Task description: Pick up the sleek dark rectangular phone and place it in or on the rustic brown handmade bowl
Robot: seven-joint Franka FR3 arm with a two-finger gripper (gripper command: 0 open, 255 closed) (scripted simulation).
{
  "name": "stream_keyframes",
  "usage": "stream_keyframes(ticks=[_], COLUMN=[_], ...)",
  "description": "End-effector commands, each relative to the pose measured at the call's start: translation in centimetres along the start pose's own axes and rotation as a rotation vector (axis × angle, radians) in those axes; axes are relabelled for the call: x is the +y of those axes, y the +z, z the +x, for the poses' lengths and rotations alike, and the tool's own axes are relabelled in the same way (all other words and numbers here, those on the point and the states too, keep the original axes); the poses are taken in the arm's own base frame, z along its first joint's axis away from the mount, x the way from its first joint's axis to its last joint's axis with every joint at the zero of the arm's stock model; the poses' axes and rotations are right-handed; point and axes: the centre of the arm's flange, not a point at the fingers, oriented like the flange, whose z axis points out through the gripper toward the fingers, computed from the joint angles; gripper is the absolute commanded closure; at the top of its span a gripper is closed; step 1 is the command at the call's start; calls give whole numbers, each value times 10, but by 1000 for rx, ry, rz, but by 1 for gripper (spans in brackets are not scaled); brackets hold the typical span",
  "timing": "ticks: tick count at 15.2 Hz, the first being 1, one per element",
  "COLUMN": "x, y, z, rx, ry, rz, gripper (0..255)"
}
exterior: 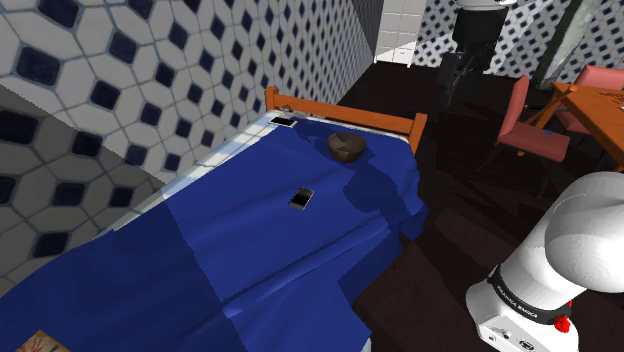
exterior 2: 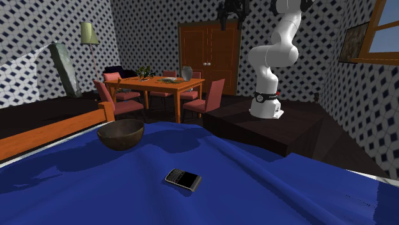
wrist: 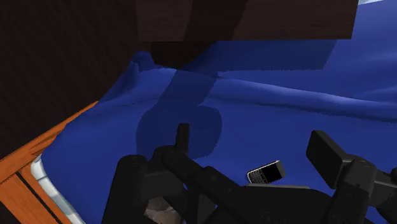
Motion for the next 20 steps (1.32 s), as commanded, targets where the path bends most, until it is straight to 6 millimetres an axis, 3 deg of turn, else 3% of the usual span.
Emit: stream_keyframes(ticks=[1,20], x=[0,-123], y=[0,173], z=[0,129], rx=[0,9], ry=[0,375], rz=[0,13], gripper=[0,0])
